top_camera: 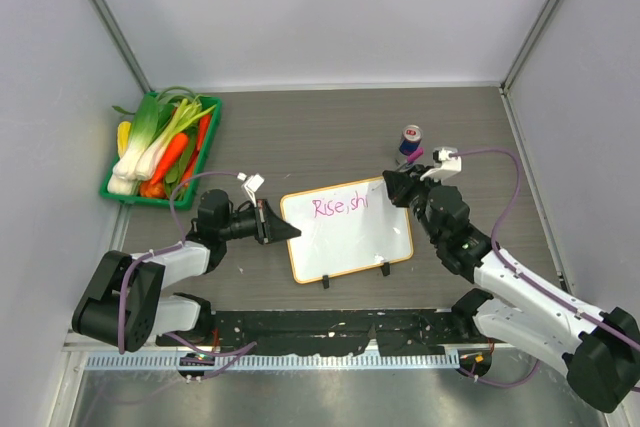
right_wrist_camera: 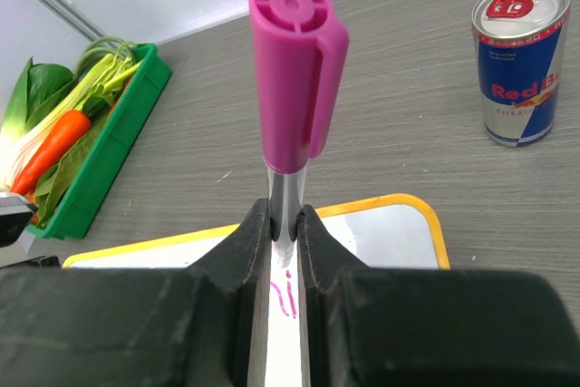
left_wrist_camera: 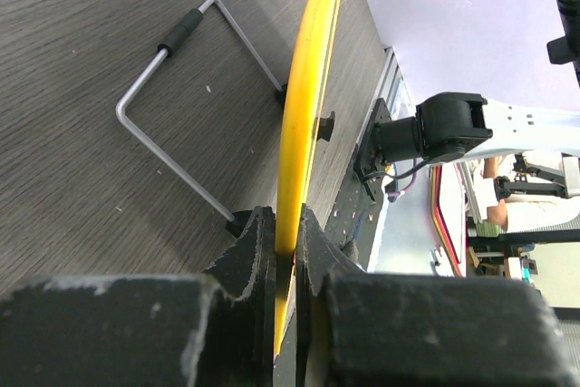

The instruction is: Write a sentence on the whiteboard

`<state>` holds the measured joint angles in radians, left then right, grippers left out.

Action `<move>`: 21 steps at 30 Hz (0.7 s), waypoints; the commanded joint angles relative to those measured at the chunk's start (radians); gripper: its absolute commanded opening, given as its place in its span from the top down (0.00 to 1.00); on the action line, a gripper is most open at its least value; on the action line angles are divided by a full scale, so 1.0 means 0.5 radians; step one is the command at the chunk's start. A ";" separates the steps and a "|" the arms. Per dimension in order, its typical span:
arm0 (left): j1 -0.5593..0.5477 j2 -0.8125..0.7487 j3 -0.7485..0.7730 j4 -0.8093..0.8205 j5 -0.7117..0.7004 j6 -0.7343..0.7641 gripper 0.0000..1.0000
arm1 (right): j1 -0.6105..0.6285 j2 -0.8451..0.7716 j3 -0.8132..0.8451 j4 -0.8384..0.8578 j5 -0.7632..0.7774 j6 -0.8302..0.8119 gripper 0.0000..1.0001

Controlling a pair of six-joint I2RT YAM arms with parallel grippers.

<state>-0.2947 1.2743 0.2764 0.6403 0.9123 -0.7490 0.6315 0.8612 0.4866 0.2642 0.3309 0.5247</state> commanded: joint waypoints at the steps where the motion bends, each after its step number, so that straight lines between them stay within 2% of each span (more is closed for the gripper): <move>1: 0.000 0.022 0.009 -0.115 -0.186 0.142 1.00 | -0.011 -0.029 0.009 0.018 0.056 -0.019 0.99; 21: 0.000 0.025 0.009 -0.115 -0.192 0.142 1.00 | -0.011 0.140 -0.037 0.119 0.056 0.027 0.99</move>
<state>-0.2943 1.2743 0.2764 0.6403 0.9123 -0.7490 0.6308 0.9287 0.4820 0.2604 0.3317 0.5255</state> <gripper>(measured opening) 0.083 0.171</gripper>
